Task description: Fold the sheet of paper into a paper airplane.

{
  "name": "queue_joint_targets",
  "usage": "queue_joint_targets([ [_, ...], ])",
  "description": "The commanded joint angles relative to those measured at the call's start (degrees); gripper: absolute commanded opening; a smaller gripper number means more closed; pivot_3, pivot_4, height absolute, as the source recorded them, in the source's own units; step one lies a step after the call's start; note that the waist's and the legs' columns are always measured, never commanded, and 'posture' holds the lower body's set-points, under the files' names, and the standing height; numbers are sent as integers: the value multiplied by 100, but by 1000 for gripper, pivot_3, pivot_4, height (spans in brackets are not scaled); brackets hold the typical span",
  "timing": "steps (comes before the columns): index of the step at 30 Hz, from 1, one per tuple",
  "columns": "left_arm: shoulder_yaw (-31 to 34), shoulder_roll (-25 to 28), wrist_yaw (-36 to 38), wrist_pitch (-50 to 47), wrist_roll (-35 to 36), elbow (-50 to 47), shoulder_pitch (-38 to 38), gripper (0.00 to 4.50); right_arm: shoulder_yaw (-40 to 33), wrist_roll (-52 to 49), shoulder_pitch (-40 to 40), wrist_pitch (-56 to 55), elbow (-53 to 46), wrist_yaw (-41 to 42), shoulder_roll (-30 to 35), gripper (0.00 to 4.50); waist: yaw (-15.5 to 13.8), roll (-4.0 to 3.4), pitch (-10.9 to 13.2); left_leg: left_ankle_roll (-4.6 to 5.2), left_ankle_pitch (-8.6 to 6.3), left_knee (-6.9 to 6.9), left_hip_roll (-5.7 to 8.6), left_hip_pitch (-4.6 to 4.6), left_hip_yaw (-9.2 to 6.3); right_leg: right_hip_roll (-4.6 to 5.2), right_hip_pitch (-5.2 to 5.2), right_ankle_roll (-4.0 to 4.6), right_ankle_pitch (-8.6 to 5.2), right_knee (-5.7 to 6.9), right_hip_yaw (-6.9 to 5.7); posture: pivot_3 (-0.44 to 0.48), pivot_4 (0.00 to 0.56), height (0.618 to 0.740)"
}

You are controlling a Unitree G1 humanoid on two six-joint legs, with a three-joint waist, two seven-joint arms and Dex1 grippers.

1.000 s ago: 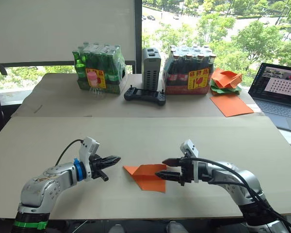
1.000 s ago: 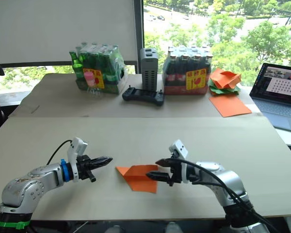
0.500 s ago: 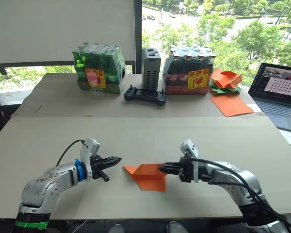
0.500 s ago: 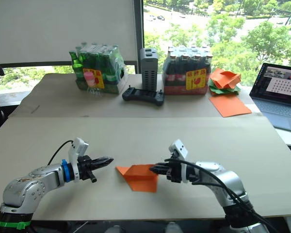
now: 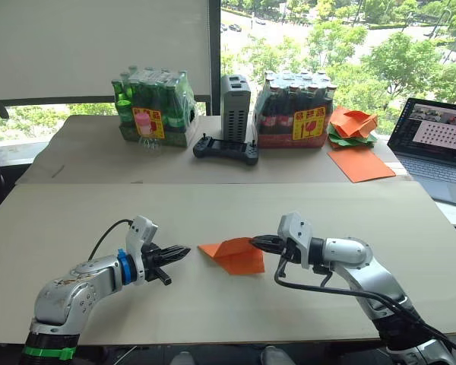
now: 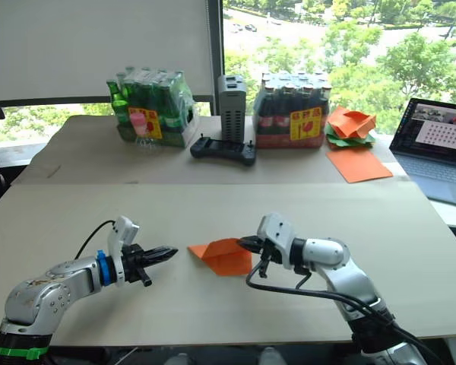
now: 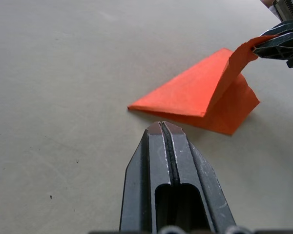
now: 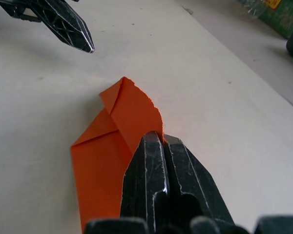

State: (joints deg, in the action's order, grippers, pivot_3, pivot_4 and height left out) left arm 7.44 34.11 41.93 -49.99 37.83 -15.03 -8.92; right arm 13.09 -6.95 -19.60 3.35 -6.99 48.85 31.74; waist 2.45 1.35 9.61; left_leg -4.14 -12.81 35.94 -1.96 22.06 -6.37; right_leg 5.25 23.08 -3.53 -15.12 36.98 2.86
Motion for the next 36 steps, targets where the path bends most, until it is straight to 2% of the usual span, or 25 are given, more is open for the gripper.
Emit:
queue_joint_targets([
  [1, 12, 53, 36, 117, -16, -84, -16, 0, -10, 497, -106, -1453, 39, -307, -162, 105, 0, 0, 0, -1, 1, 0, 0, 0, 0, 1, 0, 0, 0, 1, 0, 0, 150, 740],
  [8, 3, 38, 5, 92, -9, -104, -24, 0, -78, 1456, -223, -3299, 547, -1098, -380, 105, -2, 0, 0, -3, 2, 0, 0, -2, 0, 0, -1, 1, 0, 4, 0, 0, 150, 740],
  [12, -23, 14, -18, 97, -17, -101, -34, 0, 92, 2839, -405, -4357, 1110, -1908, -210, 105, 0, 0, 0, -5, 3, 0, 0, -6, 0, 0, 0, 2, 1, 7, 1, 0, 150, 740],
  [19, -33, -5, -68, 125, -13, -113, -25, 0, 360, 4145, -461, -5076, 1663, -2780, 102, 105, 3, 0, 0, -7, 4, 0, 2, -6, 0, 1, 0, 3, 1, 8, 4, 0, 150, 740],
  [29, -47, -43, -110, 170, -40, -99, 1, 0, 708, 3946, -503, -5414, 1935, -2623, 349, 105, 11, 0, 0, -6, 4, 0, 1, -7, 0, 1, -2, 4, 2, 9, 5, 0, 150, 740],
  [30, -51, -43, -109, 177, -45, -95, 3, 0, 714, 3842, -498, -5408, 1957, -2582, 347, 674, 10, 0, 0, -6, 4, 1, 1, -8, 0, 1, -2, 4, 2, 9, 5, 0, 150, 740],
  [31, -54, -44, -110, 182, -46, -95, 4, 0, 725, 3708, -491, -5410, 1972, -2530, 341, 864, 10, 0, 0, -6, 4, 1, 2, -8, 0, 1, -2, 4, 2, 9, 5, 0, 150, 740],
  [33, -56, -51, -109, 184, -37, -100, 4, 0, 731, 3316, -448, -5359, 1931, -2383, 308, 1661, 11, 0, 0, -6, 4, 1, 2, -8, 0, 1, -3, 4, 2, 9, 5, 0, 150, 740],
  [36, -87, -68, -106, 177, -32, -131, -13, 0, 820, 2094, -265, -5085, 1617, -1812, 335, 2631, 11, 0, 0, -6, 4, 1, 1, -8, 0, 2, -4, 4, 2, 9, 6, 0, 150, 740],
])
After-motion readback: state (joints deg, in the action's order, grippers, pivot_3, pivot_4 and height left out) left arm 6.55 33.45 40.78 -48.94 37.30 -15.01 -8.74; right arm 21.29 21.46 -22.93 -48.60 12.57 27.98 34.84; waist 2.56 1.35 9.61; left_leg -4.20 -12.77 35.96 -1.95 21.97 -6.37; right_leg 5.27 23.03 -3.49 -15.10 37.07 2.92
